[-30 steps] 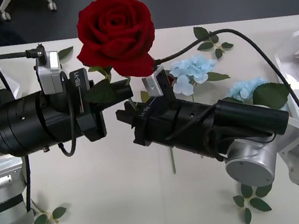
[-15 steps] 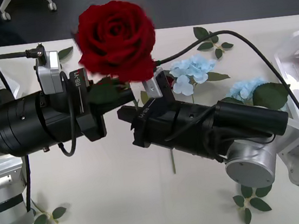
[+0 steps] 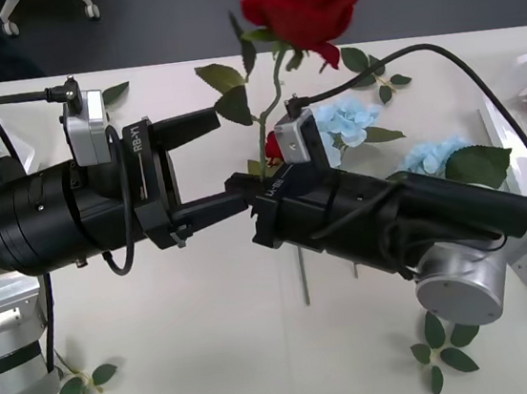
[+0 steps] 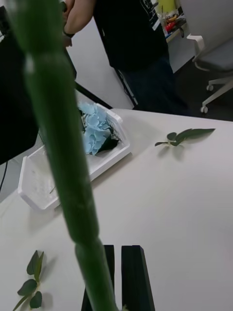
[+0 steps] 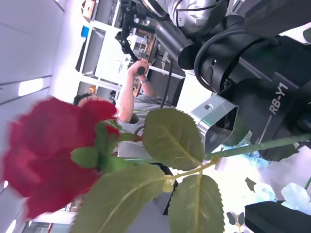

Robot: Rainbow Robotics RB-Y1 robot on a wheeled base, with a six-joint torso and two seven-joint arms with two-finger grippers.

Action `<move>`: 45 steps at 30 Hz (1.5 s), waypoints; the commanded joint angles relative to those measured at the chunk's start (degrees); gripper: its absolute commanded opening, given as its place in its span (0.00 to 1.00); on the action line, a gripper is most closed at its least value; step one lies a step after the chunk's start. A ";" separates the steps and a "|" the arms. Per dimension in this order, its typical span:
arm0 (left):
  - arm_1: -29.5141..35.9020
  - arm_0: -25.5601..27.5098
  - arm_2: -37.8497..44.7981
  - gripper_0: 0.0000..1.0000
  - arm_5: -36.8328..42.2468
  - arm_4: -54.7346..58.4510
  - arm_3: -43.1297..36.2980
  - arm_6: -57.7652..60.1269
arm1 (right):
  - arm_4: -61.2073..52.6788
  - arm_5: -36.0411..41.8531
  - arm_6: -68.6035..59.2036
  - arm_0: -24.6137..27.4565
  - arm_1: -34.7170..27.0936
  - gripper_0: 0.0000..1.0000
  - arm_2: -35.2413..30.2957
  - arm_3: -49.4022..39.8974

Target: Put the red flowers into the right box and the blue flowers into the left box

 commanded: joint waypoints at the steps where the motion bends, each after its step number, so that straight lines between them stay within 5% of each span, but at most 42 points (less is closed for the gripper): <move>1: 0.72 0.38 0.04 1.00 0.24 0.75 -1.17 -0.63 | -1.15 -1.08 -0.97 3.11 -4.84 0.00 -2.91 -5.91; 9: -0.43 1.53 0.39 1.00 -0.11 -0.31 -0.20 -0.54 | -4.22 1.90 -2.29 13.22 -13.10 0.00 -13.98 -14.87; 17: 1.07 2.41 0.91 1.00 -3.10 -2.24 -1.00 -0.37 | -14.86 28.01 -2.20 25.00 -12.92 0.00 -40.08 -21.81; 22: 5.90 2.41 2.41 1.00 -2.22 -2.24 -0.91 -0.37 | -19.52 41.63 -1.94 28.07 -9.93 0.00 -53.97 -21.73; 34: 22.69 2.49 7.77 1.00 -0.55 0.66 -0.56 0.25 | -19.87 68.61 -3.43 26.67 -5.63 0.00 -73.57 -19.18; 39: 29.81 3.29 8.74 1.00 -0.64 3.38 -0.12 0.69 | -18.37 75.47 -4.05 24.56 -5.54 0.00 -76.47 -13.90; 45: 30.77 4.87 14.54 1.00 3.14 4.96 0.24 0.69 | -10.02 79.60 -4.05 22.36 -5.98 0.00 -76.30 -6.87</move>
